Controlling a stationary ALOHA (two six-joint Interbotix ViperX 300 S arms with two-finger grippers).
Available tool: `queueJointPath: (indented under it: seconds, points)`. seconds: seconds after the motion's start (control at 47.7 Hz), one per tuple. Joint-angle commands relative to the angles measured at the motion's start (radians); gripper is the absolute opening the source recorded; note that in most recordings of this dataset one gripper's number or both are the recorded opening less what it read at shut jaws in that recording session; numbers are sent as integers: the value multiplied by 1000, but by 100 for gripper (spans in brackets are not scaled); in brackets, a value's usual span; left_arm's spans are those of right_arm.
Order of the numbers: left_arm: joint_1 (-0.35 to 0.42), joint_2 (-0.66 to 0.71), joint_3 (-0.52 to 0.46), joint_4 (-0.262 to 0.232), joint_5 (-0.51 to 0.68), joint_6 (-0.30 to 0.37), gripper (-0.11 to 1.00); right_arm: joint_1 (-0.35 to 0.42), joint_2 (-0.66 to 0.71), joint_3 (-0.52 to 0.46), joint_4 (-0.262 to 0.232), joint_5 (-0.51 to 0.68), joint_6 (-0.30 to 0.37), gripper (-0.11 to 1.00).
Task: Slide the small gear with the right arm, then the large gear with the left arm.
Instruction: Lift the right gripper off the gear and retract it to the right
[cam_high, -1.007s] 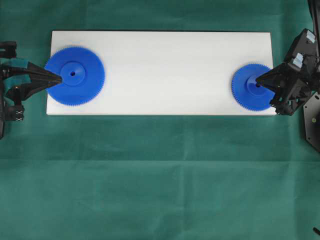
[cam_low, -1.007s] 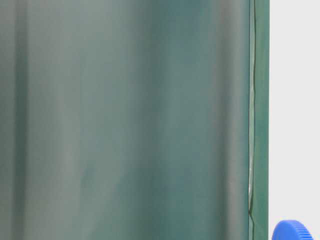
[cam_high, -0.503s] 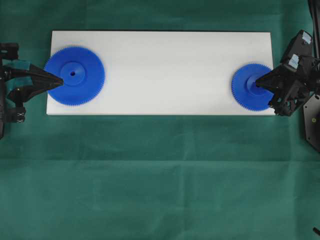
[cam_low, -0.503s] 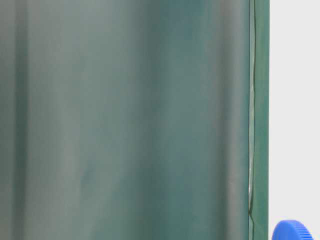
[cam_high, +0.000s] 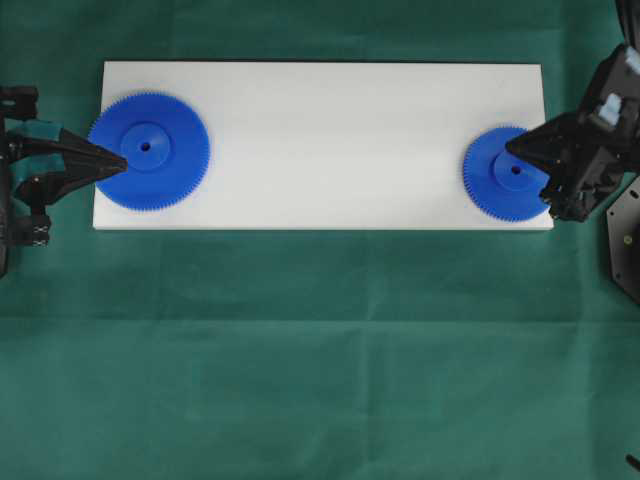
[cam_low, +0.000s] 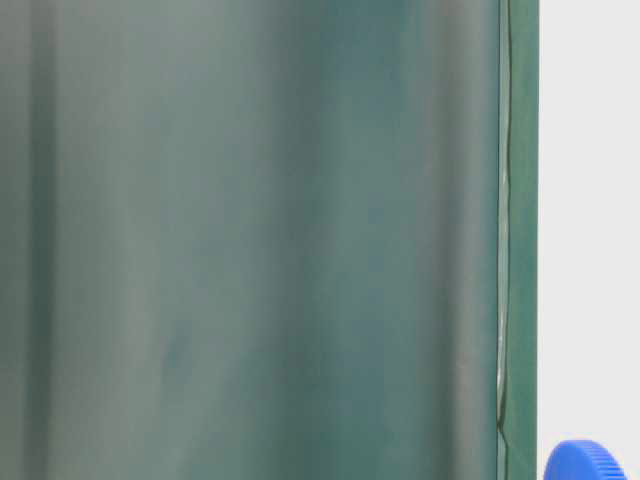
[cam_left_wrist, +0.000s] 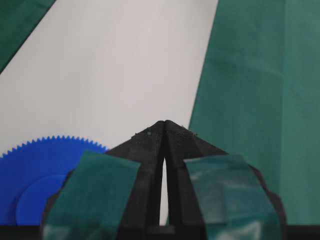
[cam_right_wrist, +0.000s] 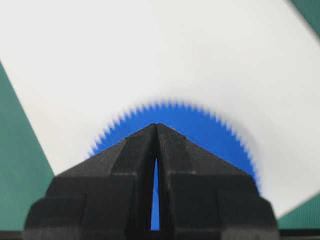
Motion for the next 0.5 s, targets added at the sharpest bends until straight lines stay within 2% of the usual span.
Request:
queueJointPath:
  seconds: [0.0,0.273,0.482]
  points:
    - [-5,6,-25,-2,-11,-2,0,-2,-32,-28,0,-21,-3,50]
    - [-5,8,-31,-2,-11,0,0,-2,-152,-18,-9,-95,-3,50]
    - [-5,8,-31,-2,-11,0,0,-2,-199,2,-11,-100,-2,50]
